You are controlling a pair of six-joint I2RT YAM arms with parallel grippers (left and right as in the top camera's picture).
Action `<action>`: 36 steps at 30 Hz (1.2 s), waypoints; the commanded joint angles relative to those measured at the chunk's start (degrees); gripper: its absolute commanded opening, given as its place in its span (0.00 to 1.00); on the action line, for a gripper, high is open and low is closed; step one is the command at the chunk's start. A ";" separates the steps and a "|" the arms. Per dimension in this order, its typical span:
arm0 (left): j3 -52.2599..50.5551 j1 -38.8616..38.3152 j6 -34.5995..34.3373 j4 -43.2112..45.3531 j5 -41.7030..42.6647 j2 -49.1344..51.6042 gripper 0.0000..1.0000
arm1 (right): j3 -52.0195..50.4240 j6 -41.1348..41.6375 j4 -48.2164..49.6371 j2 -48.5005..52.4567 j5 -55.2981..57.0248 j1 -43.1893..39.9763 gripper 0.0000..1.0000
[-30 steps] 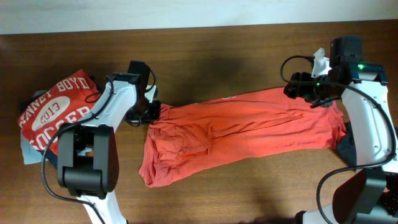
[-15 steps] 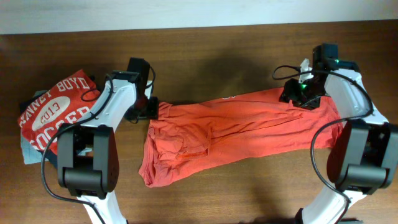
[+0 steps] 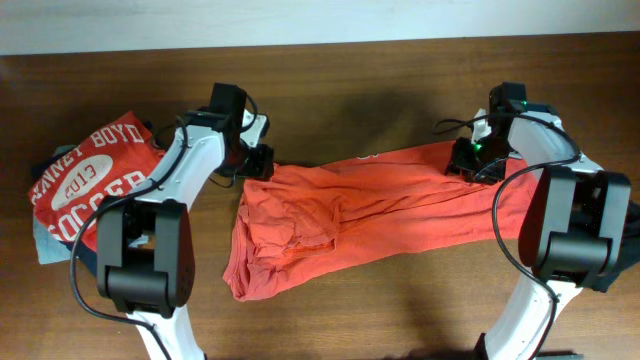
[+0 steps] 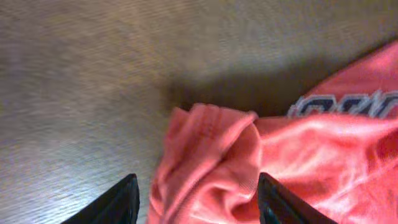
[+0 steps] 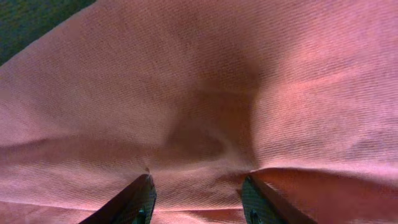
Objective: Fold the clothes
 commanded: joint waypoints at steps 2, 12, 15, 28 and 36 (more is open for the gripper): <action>1.01 0.33 3.76 0.87 2.64 0.85 0.64 | 0.09 0.20 0.13 0.09 2.01 -0.11 0.51; -0.13 0.15 8.83 1.57 3.19 3.19 0.07 | -0.07 0.39 1.20 2.23 4.42 -0.13 0.48; -0.63 0.50 8.81 0.57 2.14 3.19 0.01 | -0.20 0.39 2.23 3.19 5.70 -0.42 0.29; -0.61 3.93 4.50 -6.60 -10.97 3.19 0.00 | -0.26 3.87 1.75 3.30 7.54 -4.24 0.04; 1.49 7.02 0.50 -6.40 -14.95 2.56 0.23 | -0.26 3.87 1.62 3.30 7.54 -4.20 0.05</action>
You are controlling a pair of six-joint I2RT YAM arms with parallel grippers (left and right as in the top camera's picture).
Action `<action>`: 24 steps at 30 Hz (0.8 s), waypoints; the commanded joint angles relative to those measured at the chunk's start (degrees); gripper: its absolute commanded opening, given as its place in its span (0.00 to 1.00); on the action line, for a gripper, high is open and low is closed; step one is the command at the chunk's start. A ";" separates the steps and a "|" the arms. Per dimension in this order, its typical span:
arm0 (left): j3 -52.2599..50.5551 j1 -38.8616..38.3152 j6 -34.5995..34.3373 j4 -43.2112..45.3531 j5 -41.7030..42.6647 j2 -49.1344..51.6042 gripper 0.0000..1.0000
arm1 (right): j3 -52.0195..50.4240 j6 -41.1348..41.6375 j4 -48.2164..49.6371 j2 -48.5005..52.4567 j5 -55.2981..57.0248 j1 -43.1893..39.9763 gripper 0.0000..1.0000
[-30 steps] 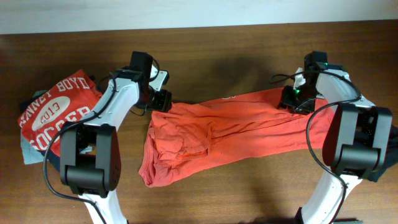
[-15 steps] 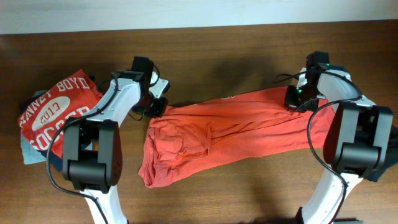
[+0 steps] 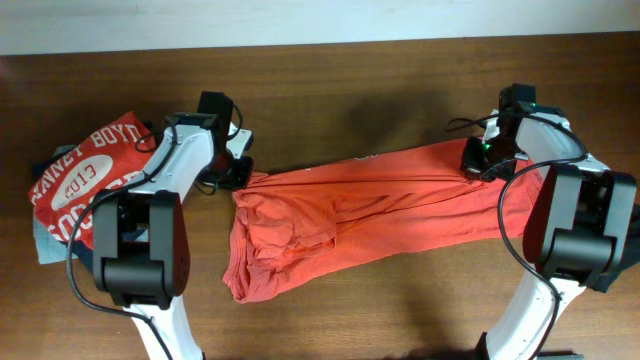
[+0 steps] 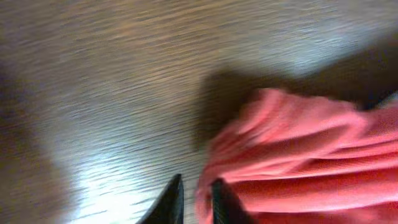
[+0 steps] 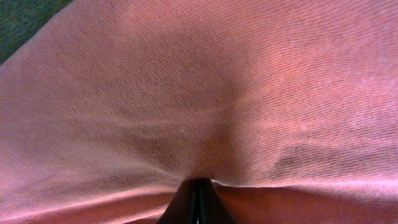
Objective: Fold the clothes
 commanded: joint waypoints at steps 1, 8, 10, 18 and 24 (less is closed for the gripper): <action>2.14 3.43 -3.34 -0.63 -6.27 -0.20 0.30 | -0.28 0.61 -0.17 2.23 4.31 -1.66 0.06; 4.70 4.00 -3.48 -1.68 -3.52 -4.66 0.46 | 0.57 0.55 -1.99 1.90 -0.37 -1.77 0.24; 4.72 3.82 -3.45 -2.49 -1.16 -5.86 0.47 | 1.90 -0.39 -3.63 0.98 -3.56 -2.05 0.30; 4.70 1.84 -0.92 -8.22 9.38 -7.02 0.45 | 7.39 -0.90 -8.72 -9.90 -5.97 -3.98 0.44; 3.26 -3.91 0.02 -10.05 8.04 -6.99 0.47 | 9.22 -0.90 -9.77 -17.88 -5.97 -5.42 0.57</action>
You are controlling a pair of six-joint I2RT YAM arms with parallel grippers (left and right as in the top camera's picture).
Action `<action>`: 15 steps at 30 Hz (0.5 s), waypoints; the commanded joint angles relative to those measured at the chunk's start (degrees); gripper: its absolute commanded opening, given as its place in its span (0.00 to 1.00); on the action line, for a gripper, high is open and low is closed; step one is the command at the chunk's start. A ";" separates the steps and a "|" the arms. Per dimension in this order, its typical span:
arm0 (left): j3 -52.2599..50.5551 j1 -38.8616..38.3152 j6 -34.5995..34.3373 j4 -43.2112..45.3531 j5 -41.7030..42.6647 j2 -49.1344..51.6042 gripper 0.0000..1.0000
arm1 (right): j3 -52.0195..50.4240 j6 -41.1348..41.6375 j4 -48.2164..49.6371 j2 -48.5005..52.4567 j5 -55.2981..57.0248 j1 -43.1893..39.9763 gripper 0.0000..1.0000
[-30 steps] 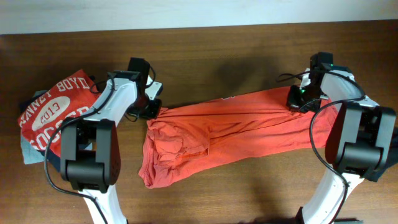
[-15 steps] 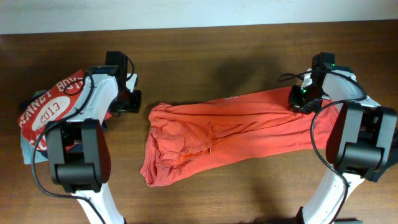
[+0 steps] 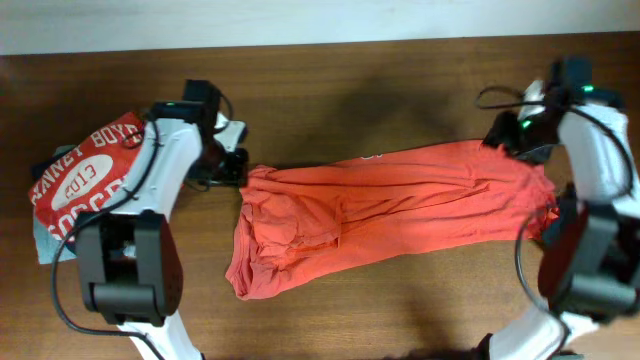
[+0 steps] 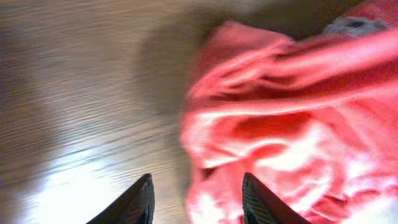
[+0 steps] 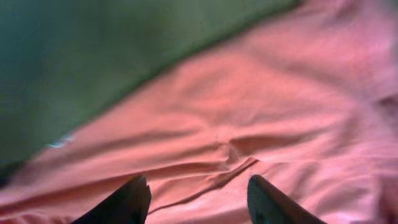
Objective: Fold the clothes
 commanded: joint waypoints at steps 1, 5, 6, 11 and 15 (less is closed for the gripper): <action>-1.51 -4.04 1.51 0.79 -0.09 -1.20 0.48 | 1.60 -0.35 -0.48 -5.77 -0.83 -0.90 0.58; -7.69 -5.95 1.05 4.09 -0.57 -1.18 0.36 | 1.60 -0.35 -1.05 -7.43 -0.74 -0.87 0.59; -9.42 -6.16 1.05 5.31 -0.55 -1.18 0.28 | 1.60 -0.35 -1.20 -7.48 -0.72 -0.87 0.59; -15.61 -7.52 1.64 13.18 -0.59 -1.18 0.06 | 1.60 -0.33 -1.22 -7.45 -0.72 -0.87 0.59; -19.10 -8.04 3.26 21.18 -3.50 -0.94 0.04 | 1.60 -0.33 -1.31 -7.45 -0.72 -0.87 0.59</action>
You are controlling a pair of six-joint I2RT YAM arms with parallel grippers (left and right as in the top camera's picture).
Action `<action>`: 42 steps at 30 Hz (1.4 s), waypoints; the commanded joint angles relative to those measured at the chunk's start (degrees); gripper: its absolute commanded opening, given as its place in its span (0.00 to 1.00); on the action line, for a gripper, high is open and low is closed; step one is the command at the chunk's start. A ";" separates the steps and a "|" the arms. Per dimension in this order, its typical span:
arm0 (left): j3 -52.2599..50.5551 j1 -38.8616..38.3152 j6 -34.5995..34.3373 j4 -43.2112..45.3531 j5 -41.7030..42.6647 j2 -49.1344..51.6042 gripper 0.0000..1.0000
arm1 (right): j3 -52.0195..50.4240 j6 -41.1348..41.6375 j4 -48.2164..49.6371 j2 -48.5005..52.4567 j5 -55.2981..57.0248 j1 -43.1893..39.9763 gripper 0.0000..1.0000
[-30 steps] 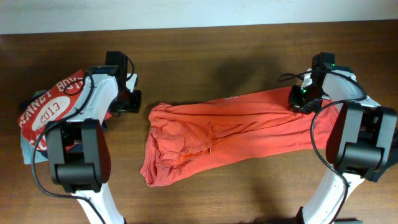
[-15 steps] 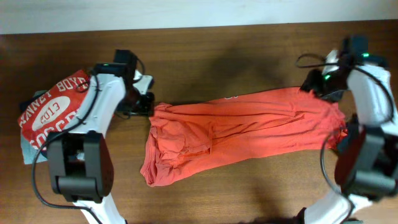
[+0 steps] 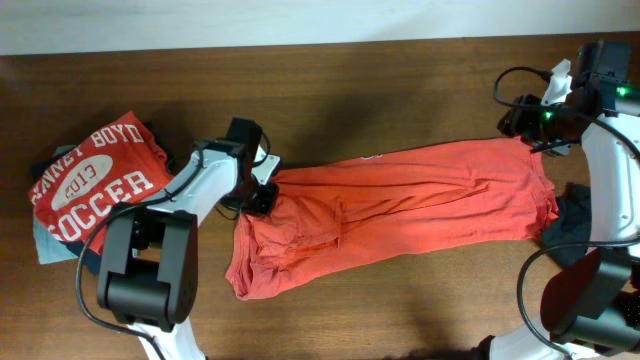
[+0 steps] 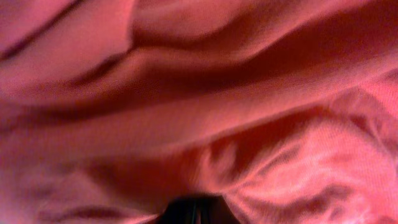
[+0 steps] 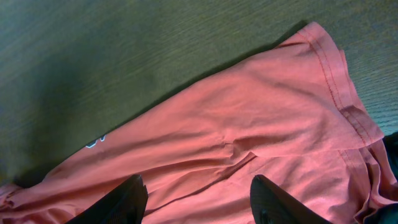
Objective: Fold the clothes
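Observation:
An orange shirt (image 3: 400,205) lies stretched out lengthwise across the wooden table (image 3: 380,80), its left end bunched. My left gripper (image 3: 262,195) sits on the shirt's upper left corner. In the left wrist view orange cloth (image 4: 205,93) fills the frame and the left gripper (image 4: 194,214) is shut on a fold of it. My right gripper (image 3: 518,124) hangs above the shirt's upper right corner. In its wrist view the right gripper (image 5: 199,205) is open, with the hem (image 5: 333,74) lying flat below it.
A folded red shirt (image 3: 95,185) printed "BOYD SOCCER" tops a small pile of clothes at the left. A dark garment (image 3: 580,215) lies at the table's right edge, beside the orange shirt's end. Bare wood runs along the back and front.
My left gripper was open just left of the shirt's corner. Now it is over the bunched left end and shut on the cloth. The right gripper stays open and stands higher above the shirt.
Both grippers were open at the shirt's two upper corners. Then both were shut on the cloth, and the shirt lay longer and straighter. Both were then open and off it. Now the left one grips the left end again.

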 commanded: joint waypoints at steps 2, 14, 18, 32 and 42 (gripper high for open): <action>-2.82 -0.50 1.70 7.96 -5.11 0.09 0.04 | 0.17 -0.35 -0.09 -0.02 -0.35 -0.20 0.59; 2.32 4.76 1.20 24.13 -11.54 3.89 0.11 | 0.17 -0.35 -2.05 -0.02 -0.33 -0.15 0.60; 8.20 4.76 1.36 21.18 -11.58 3.82 0.33 | 0.11 -0.35 -2.01 0.04 -0.28 -0.15 0.70; 42.93 4.76 1.33 -11.65 -12.68 3.80 0.66 | -0.44 -6.91 -2.01 11.23 3.78 -7.61 0.88; 47.56 4.76 1.33 -20.61 -12.63 3.80 0.67 | -0.44 -23.39 1.62 24.24 -16.02 -22.08 0.87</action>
